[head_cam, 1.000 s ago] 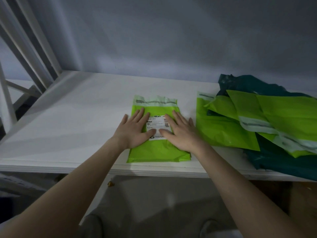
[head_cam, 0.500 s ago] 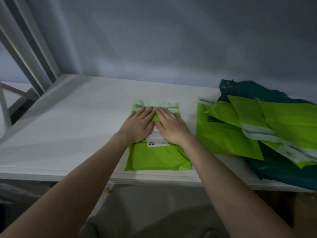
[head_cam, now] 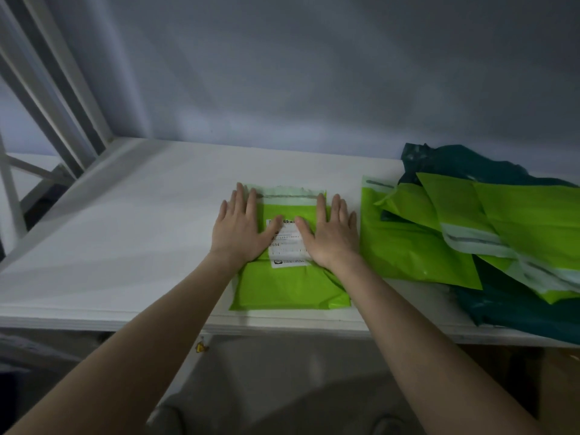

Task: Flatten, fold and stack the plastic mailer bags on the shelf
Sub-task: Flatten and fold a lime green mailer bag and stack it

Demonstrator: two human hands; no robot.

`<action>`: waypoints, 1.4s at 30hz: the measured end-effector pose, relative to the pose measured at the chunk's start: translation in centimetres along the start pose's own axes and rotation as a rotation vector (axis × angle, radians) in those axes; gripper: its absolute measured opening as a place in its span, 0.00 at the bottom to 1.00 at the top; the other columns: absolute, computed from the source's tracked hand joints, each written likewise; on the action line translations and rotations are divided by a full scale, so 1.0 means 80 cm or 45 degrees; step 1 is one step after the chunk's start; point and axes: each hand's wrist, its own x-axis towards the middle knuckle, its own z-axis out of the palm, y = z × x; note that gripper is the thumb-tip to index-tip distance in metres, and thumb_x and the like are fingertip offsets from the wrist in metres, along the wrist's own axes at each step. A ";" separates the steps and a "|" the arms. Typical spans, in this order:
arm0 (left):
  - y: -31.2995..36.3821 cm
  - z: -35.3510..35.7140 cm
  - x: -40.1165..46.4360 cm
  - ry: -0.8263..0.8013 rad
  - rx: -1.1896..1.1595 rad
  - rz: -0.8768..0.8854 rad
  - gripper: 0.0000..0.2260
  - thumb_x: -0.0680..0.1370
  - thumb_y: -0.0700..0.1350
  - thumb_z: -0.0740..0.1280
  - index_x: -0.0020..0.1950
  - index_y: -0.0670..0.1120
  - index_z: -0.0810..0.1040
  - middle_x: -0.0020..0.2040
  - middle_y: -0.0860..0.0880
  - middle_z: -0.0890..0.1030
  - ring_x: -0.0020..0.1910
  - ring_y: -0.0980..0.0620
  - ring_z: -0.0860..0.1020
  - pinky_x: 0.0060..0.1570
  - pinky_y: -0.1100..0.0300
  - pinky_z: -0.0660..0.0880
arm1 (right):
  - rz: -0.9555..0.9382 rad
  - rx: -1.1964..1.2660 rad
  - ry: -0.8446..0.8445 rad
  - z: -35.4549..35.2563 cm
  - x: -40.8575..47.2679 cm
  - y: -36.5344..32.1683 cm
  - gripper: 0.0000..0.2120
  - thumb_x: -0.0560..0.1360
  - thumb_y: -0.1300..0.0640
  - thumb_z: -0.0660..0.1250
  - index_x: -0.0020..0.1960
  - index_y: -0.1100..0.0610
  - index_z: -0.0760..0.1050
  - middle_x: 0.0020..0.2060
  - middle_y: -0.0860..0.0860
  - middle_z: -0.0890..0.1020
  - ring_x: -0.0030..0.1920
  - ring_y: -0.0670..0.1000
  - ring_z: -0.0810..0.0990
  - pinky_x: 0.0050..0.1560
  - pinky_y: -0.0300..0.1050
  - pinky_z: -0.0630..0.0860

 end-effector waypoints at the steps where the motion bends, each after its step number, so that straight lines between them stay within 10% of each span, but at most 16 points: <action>1: -0.001 -0.004 -0.004 0.090 0.009 0.028 0.35 0.77 0.64 0.46 0.75 0.40 0.55 0.76 0.40 0.56 0.75 0.43 0.57 0.72 0.48 0.54 | -0.023 0.001 0.039 -0.002 -0.003 -0.001 0.34 0.78 0.37 0.41 0.77 0.55 0.40 0.76 0.59 0.43 0.76 0.57 0.41 0.75 0.56 0.41; 5: 0.001 -0.024 -0.019 0.225 0.038 0.043 0.30 0.75 0.60 0.48 0.67 0.41 0.69 0.65 0.41 0.72 0.61 0.40 0.72 0.55 0.46 0.71 | -0.133 0.088 0.255 -0.016 -0.022 -0.001 0.30 0.80 0.43 0.49 0.76 0.59 0.50 0.74 0.59 0.58 0.73 0.58 0.56 0.72 0.54 0.59; 12: 0.002 -0.061 -0.035 -0.154 -0.374 -0.293 0.27 0.74 0.49 0.68 0.69 0.44 0.62 0.63 0.42 0.73 0.58 0.41 0.74 0.56 0.50 0.72 | 0.145 0.705 0.129 -0.048 -0.037 0.014 0.33 0.71 0.58 0.67 0.70 0.59 0.55 0.51 0.59 0.77 0.53 0.60 0.77 0.51 0.53 0.76; 15: -0.004 -0.059 -0.043 -0.130 -0.678 -0.445 0.26 0.73 0.45 0.69 0.69 0.44 0.65 0.60 0.45 0.77 0.58 0.45 0.75 0.55 0.54 0.72 | 0.270 0.863 0.007 -0.050 -0.051 0.020 0.30 0.71 0.62 0.66 0.68 0.61 0.56 0.40 0.55 0.75 0.42 0.55 0.76 0.42 0.48 0.74; 21: -0.006 -0.051 -0.049 -0.110 -1.149 -0.563 0.17 0.72 0.39 0.71 0.61 0.44 0.77 0.42 0.50 0.78 0.41 0.52 0.76 0.43 0.65 0.72 | 0.399 1.011 -0.056 -0.048 -0.056 0.027 0.28 0.73 0.62 0.67 0.69 0.67 0.62 0.62 0.61 0.73 0.59 0.57 0.74 0.50 0.43 0.68; 25: -0.004 -0.052 -0.049 -0.080 -1.369 -0.585 0.05 0.73 0.36 0.69 0.43 0.46 0.80 0.30 0.50 0.72 0.27 0.56 0.70 0.26 0.70 0.68 | 0.472 1.241 -0.083 -0.050 -0.055 0.024 0.06 0.72 0.65 0.66 0.49 0.64 0.72 0.31 0.57 0.74 0.27 0.51 0.69 0.28 0.38 0.61; 29: 0.002 -0.062 -0.051 -0.097 -1.486 -0.647 0.08 0.76 0.37 0.62 0.37 0.45 0.74 0.26 0.47 0.71 0.16 0.56 0.65 0.19 0.71 0.62 | 0.452 1.426 -0.218 -0.057 -0.055 0.016 0.10 0.77 0.65 0.57 0.41 0.53 0.64 0.31 0.55 0.79 0.17 0.48 0.73 0.20 0.34 0.63; 35: 0.008 -0.072 -0.052 -0.305 -1.834 -0.823 0.13 0.76 0.43 0.51 0.50 0.41 0.73 0.40 0.44 0.82 0.29 0.48 0.81 0.30 0.62 0.78 | 0.487 1.752 -0.226 -0.056 -0.055 0.019 0.19 0.81 0.59 0.45 0.70 0.62 0.58 0.39 0.59 0.82 0.27 0.55 0.82 0.26 0.41 0.77; 42: 0.010 -0.075 -0.057 -0.297 -1.648 -0.809 0.16 0.77 0.52 0.62 0.44 0.38 0.78 0.36 0.43 0.82 0.28 0.51 0.80 0.30 0.64 0.79 | 0.593 1.970 -0.344 -0.062 -0.062 0.022 0.21 0.81 0.46 0.43 0.60 0.59 0.66 0.40 0.58 0.81 0.25 0.57 0.82 0.26 0.42 0.78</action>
